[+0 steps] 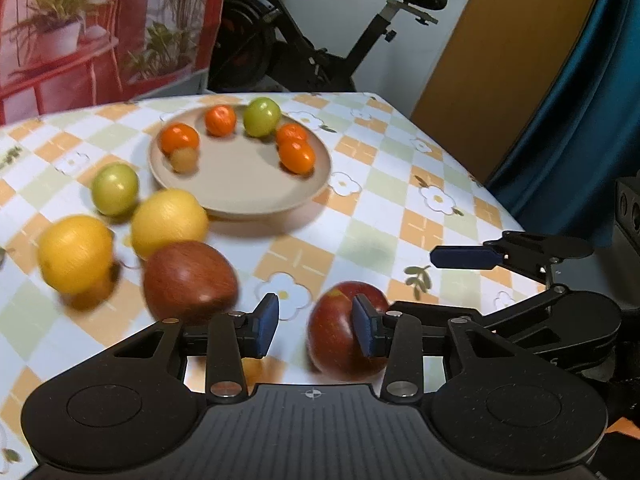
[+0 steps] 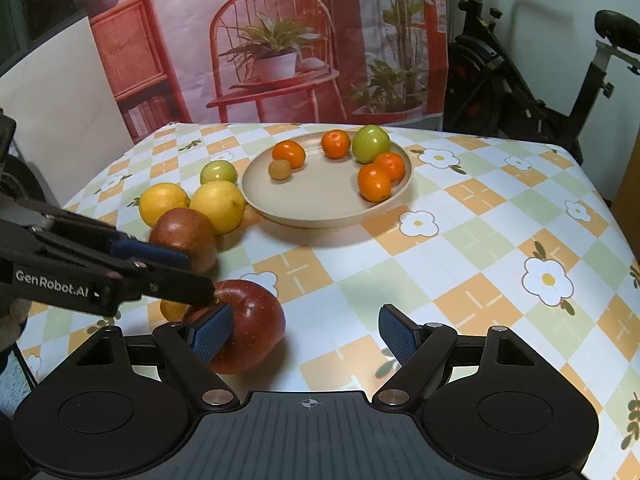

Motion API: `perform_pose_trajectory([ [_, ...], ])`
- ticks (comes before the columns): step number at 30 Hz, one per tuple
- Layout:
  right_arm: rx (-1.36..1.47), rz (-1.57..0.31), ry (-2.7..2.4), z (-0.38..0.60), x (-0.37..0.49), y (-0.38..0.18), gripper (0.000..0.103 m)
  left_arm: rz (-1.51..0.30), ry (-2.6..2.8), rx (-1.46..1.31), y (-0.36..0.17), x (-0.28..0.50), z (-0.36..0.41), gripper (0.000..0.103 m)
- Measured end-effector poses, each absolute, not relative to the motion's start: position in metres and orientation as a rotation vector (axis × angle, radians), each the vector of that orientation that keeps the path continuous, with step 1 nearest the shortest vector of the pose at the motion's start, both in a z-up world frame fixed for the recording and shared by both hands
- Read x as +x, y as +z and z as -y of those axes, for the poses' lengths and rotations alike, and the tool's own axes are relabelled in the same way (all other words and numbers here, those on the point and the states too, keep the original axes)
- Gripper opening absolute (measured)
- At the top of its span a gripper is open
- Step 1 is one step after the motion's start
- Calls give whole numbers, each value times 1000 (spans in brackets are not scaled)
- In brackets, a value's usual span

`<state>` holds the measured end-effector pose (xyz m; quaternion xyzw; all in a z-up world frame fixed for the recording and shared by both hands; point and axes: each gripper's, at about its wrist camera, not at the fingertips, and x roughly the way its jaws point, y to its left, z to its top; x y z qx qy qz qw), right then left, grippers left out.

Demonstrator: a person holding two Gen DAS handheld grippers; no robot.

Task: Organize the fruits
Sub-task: 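Close the left gripper on a red apple while the right tool pushes against it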

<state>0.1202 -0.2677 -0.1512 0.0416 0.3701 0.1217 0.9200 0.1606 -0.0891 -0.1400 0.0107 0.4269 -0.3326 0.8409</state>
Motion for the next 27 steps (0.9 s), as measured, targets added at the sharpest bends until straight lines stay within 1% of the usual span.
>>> perform_pose_trajectory([
  [7,79,-771,239,273,114,-152,76,-960,-759,-76,-149,168,88,43],
  [17,44,-821,320,264,108,-156,74,-954,-746,-58,-149,173,93,43],
  [25,17,-841,395,244,122,-169,74,-967,-749,-72,-149,176,93,43],
  [26,19,-844,402,242,124,-171,73,-971,-750,-78,-150,177,92,43],
  [27,28,-848,409,242,126,-172,71,-976,-755,-86,-150,177,92,43],
])
